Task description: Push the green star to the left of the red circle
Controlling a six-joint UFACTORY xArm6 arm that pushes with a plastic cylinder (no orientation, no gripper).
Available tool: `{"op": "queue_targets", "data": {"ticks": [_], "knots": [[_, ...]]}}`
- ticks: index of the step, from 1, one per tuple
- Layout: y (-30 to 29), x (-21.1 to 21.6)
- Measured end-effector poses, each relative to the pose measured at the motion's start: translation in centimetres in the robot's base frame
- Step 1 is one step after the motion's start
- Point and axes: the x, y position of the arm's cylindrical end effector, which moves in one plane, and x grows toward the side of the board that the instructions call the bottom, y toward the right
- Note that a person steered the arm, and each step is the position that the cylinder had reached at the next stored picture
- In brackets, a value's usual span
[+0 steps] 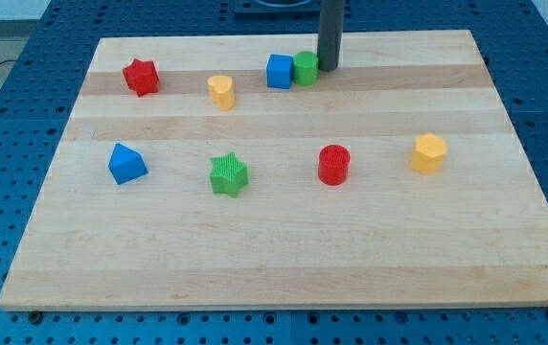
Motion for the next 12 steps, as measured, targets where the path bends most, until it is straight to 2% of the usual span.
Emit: {"op": "queue_targets", "data": {"ticks": [1,2,3,5,6,7,8,9,10,11,12], "knots": [[-0.8,0.0],[3.6,0.1],[5.1,1.7],[-5.7,11.7],[-12.4,12.3],[-14.9,16.3],[-14.9,19.9],[-15.3,20.1],[-19.3,20.2],[-21.0,23.9],[-19.8,26.6]]}}
